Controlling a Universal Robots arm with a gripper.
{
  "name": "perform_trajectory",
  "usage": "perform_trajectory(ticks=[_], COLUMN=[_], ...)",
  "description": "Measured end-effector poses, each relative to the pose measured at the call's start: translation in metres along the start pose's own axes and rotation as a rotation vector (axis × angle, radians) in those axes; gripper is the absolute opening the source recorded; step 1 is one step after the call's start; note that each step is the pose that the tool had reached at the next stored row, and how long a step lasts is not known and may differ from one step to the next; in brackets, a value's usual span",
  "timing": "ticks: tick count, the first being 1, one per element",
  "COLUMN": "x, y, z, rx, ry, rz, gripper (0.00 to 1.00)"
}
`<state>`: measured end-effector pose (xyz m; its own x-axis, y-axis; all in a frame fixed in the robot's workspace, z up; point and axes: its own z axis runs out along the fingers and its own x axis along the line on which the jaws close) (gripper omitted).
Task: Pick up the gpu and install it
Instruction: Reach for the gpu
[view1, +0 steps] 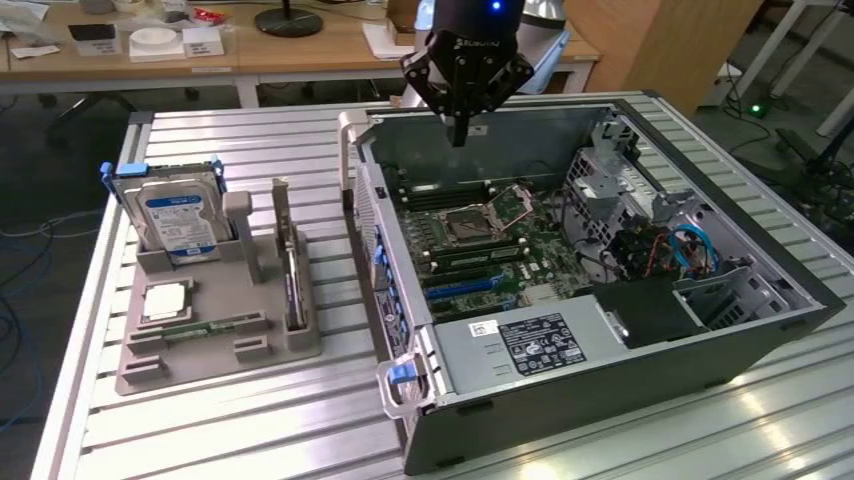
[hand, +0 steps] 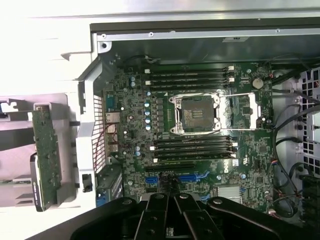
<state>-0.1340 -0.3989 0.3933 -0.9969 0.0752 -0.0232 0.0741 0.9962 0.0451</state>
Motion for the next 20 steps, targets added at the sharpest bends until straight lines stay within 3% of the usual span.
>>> perform_trajectory(ticks=[20], x=[0.025], y=[-0.0019], z=[-0.0006], rx=[0.0], ry=[-0.0001], rz=[0.0], gripper=[0.11])
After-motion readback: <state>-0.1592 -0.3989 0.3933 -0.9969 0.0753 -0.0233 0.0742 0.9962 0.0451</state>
